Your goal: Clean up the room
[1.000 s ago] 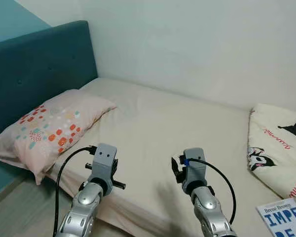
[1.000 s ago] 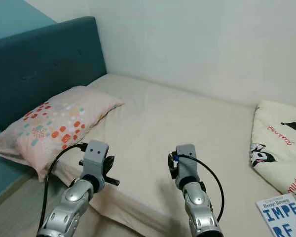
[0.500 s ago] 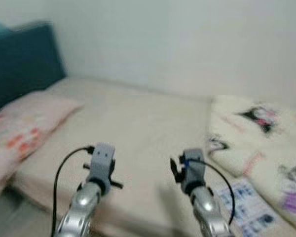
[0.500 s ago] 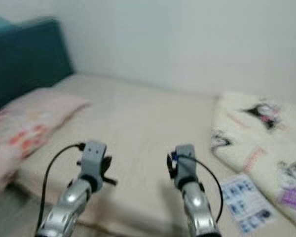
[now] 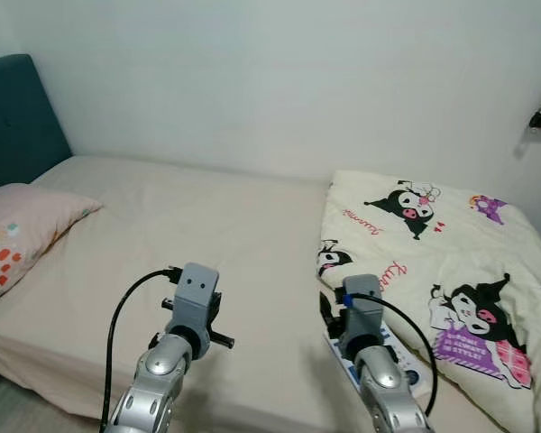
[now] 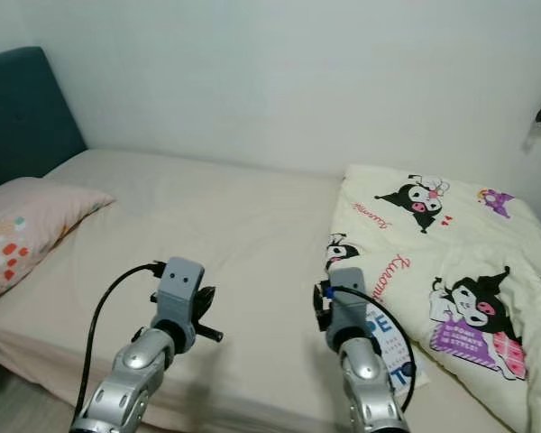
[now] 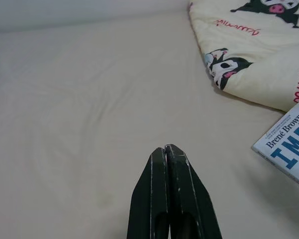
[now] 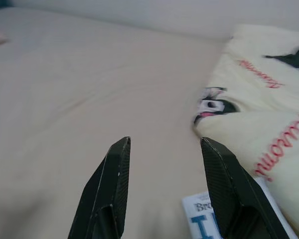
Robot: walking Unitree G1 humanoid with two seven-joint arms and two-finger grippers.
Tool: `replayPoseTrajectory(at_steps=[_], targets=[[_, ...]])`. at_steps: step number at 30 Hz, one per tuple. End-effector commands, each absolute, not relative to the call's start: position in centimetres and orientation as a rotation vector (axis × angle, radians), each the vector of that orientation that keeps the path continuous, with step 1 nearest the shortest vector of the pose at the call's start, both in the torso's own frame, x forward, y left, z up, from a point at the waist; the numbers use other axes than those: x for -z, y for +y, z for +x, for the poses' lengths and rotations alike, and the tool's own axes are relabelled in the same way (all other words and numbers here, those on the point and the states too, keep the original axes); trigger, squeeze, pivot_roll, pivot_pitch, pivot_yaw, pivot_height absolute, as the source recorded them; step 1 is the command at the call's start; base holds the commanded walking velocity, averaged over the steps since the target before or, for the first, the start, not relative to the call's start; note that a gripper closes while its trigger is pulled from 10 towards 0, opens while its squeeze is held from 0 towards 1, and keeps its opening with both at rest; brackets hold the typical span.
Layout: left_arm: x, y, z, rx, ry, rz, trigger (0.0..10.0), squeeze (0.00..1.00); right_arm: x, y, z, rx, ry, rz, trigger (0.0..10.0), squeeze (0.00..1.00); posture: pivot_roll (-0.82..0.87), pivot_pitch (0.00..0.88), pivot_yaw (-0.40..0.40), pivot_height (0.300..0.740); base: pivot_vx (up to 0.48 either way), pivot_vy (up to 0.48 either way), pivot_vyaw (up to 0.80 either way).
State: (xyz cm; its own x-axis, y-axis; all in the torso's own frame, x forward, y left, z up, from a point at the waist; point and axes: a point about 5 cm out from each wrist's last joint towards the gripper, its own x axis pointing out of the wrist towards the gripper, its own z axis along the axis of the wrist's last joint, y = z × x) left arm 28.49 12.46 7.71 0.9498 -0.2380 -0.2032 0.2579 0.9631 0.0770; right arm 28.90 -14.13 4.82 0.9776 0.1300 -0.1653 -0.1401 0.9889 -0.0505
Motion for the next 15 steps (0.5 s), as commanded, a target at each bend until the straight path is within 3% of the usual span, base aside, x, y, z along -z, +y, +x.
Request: replayPoseTrajectory(at_steps=[1, 15], targets=[[-7.22, 12.56, 28.32, 0.257, 0.215, 0.113, 10.0, 0.00, -4.79, -14.46, 28.90, -0.125, 0.172, -0.052, 10.0, 0.00, 0.05, 0.000, 0.000, 0.740, 0.000, -0.326, 0.00], [-7.11, 12.55, 28.24, 0.258, 0.220, 0.113, 10.0, 0.00, -4.76, -14.53, 28.84, -0.125, 0.176, -0.051, 10.0, 0.00, 0.05, 0.000, -0.003, 0.740, 0.000, -0.326, 0.00]])
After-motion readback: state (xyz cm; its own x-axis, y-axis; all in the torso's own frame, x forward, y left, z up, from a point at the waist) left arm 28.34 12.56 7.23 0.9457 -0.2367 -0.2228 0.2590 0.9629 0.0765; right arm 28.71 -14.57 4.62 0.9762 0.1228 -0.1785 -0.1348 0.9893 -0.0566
